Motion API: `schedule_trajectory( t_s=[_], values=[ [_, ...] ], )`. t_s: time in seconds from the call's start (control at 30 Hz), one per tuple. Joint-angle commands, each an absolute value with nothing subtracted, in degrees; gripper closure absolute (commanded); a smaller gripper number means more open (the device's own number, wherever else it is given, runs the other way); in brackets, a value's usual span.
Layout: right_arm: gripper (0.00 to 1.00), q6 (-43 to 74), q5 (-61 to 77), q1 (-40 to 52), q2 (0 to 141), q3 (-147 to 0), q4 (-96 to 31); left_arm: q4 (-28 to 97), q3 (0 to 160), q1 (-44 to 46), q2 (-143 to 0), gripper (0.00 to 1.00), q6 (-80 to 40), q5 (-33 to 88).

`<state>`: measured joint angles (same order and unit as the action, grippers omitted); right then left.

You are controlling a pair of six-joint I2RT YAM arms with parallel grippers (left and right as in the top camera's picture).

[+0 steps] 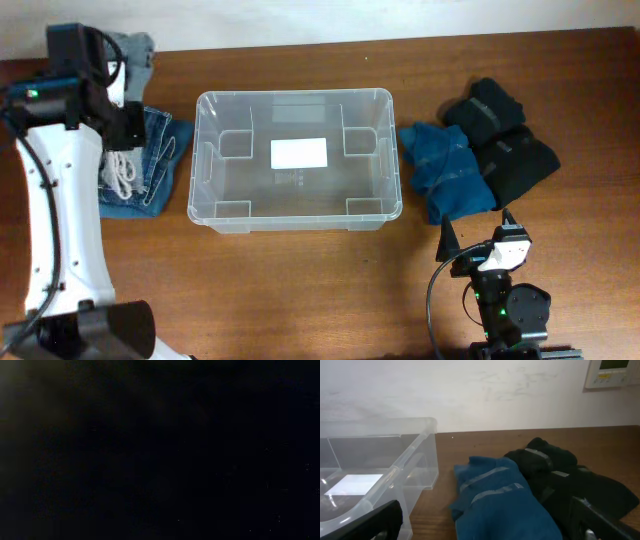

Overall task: Pack container
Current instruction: 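Lift the light-wash jeans with the left gripper and lower into the bin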

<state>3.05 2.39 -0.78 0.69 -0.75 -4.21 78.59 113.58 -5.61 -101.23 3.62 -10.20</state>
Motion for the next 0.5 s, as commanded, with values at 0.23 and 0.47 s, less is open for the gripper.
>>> schedule_trajectory(
  t_s=[0.23, 0.47],
  values=[
    [0.02, 3.22, 1.69, -1.26, 0.36, -0.32, -4.27, 83.26, 126.17, 11.25, -98.74, 0.99, -0.71, 1.06],
    [0.02, 3.22, 1.69, -1.26, 0.36, -0.32, -4.27, 90.63, 126.17, 17.87, -99.42, 0.99, -9.56, -3.25]
  ],
)
